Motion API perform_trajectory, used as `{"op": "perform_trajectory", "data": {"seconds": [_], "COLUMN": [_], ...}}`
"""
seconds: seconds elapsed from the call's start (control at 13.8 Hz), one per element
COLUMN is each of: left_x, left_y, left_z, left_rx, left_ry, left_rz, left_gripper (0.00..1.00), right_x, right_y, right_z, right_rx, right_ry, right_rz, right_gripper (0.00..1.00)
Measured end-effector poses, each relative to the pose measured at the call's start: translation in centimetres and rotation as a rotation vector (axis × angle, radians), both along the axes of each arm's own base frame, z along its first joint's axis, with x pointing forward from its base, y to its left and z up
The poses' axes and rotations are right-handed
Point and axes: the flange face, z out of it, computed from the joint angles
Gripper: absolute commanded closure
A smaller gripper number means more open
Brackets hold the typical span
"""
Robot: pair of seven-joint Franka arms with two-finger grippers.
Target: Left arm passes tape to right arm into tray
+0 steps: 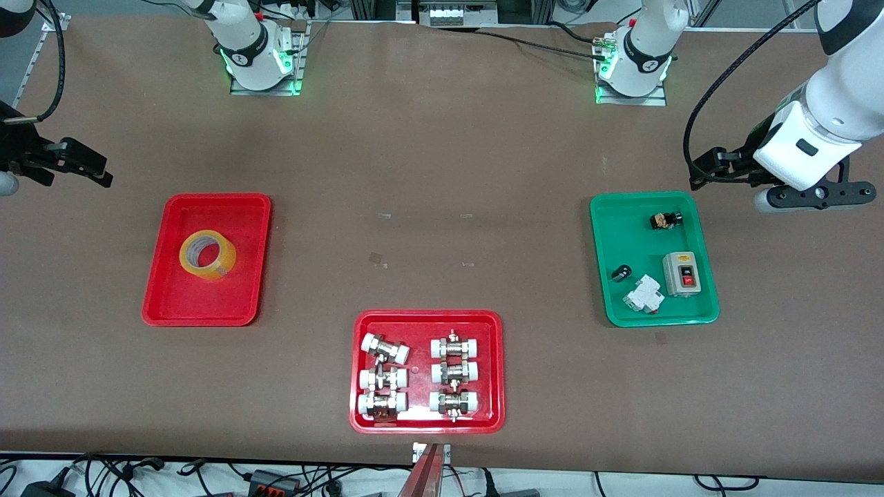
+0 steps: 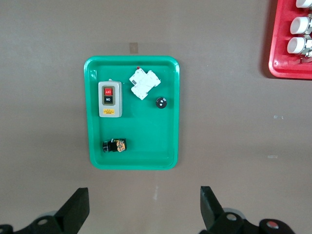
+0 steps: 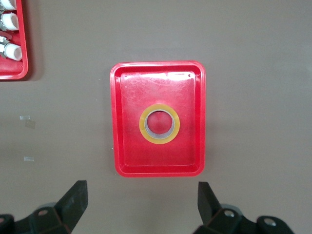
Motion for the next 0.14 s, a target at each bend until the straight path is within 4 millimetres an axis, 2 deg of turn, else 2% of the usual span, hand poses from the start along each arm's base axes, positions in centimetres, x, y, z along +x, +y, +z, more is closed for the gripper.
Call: {"op": "perform_trajectory", "data": {"seconds": [0.14], "left_x": [0.00], "left_y": [0.00], "left_z": [0.00], "left_rx": [0.000], "left_ry": [0.000], "left_rz": [0.000], "left_gripper": [0.00], "right_x": [-0.01], "right_y": [0.00], "right_z": [-0.02], "right_rx": [0.000], "right_ry": [0.001], "right_rz": [0.000], "right_gripper": [0.00]}}
